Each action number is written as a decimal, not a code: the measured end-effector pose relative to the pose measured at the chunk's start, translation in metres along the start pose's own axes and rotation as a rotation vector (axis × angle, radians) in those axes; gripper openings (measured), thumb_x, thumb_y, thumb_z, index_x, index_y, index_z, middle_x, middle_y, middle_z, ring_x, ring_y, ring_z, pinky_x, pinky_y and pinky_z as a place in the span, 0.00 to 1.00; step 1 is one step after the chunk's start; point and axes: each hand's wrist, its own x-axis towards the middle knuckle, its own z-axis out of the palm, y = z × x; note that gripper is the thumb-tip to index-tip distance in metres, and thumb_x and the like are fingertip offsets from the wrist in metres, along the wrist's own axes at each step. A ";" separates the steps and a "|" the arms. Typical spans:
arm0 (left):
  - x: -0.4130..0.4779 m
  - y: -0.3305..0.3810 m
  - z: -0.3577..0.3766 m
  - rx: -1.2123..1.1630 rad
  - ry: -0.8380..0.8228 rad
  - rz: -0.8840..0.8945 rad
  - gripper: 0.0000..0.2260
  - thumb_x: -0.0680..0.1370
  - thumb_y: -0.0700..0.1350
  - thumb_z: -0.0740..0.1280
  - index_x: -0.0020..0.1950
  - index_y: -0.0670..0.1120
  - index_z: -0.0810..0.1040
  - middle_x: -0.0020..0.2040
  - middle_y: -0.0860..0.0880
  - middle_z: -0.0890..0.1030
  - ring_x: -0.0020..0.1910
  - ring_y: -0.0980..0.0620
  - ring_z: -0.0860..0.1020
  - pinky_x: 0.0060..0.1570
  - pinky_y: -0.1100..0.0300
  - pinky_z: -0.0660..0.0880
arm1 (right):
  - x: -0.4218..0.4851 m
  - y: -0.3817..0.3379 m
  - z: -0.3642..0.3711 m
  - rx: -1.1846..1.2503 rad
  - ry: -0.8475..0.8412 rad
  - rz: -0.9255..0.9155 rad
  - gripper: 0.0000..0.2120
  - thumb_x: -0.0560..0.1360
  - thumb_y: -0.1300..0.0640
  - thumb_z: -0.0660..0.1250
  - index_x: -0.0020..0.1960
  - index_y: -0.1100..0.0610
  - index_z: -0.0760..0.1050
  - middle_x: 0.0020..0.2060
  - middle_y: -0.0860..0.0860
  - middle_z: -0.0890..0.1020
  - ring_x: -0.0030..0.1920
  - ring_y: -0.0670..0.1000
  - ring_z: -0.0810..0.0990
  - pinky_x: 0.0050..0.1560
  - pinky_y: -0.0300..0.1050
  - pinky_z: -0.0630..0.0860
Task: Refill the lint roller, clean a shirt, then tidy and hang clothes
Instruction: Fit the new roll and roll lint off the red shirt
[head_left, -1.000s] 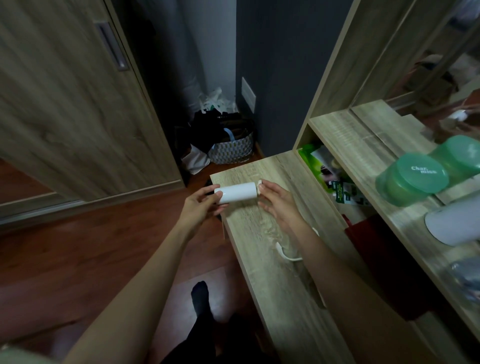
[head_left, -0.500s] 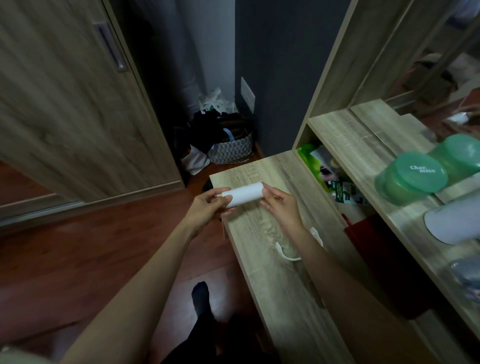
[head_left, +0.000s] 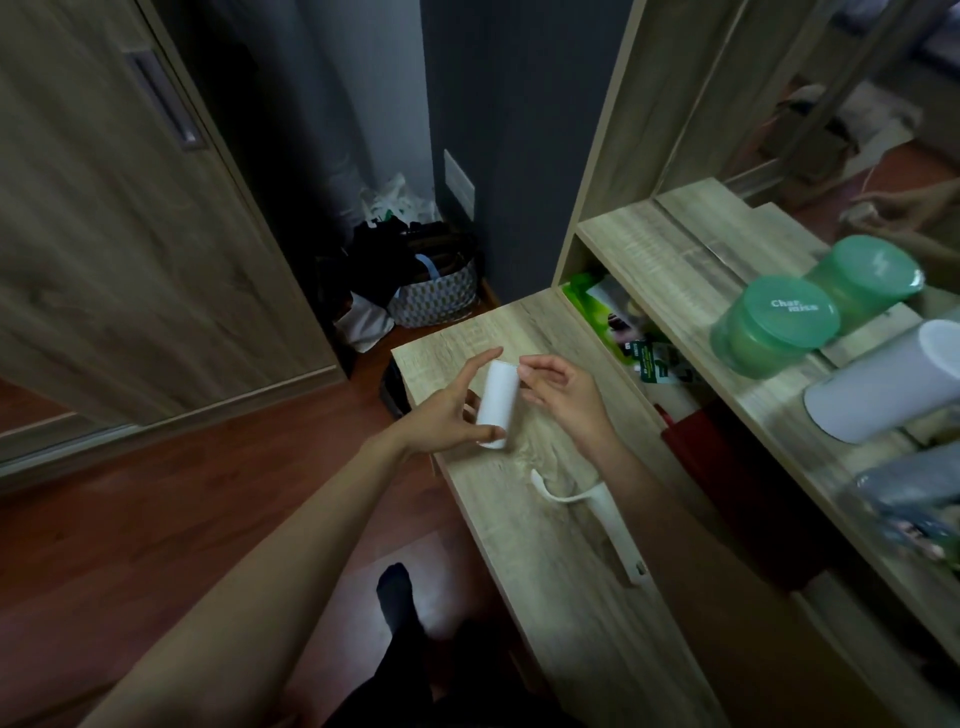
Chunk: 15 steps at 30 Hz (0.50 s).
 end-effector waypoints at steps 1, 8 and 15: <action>0.001 0.000 0.002 0.000 -0.007 -0.001 0.44 0.70 0.44 0.75 0.75 0.64 0.52 0.62 0.42 0.73 0.45 0.47 0.79 0.47 0.50 0.79 | -0.005 0.003 -0.005 -0.050 0.016 -0.004 0.11 0.75 0.60 0.68 0.57 0.62 0.77 0.51 0.55 0.81 0.51 0.50 0.81 0.47 0.40 0.81; 0.004 0.002 0.009 -0.139 0.034 -0.094 0.40 0.73 0.40 0.74 0.74 0.60 0.54 0.54 0.37 0.76 0.47 0.40 0.80 0.38 0.53 0.81 | -0.044 0.053 -0.043 -0.775 0.422 -0.029 0.16 0.76 0.50 0.65 0.60 0.57 0.75 0.57 0.56 0.76 0.57 0.56 0.75 0.57 0.55 0.74; 0.001 0.007 0.032 -0.305 0.122 -0.238 0.35 0.75 0.35 0.69 0.70 0.61 0.54 0.49 0.40 0.76 0.40 0.45 0.79 0.37 0.51 0.80 | -0.075 0.077 -0.053 -0.731 0.633 0.296 0.21 0.76 0.48 0.62 0.59 0.64 0.71 0.55 0.61 0.78 0.55 0.62 0.77 0.47 0.49 0.71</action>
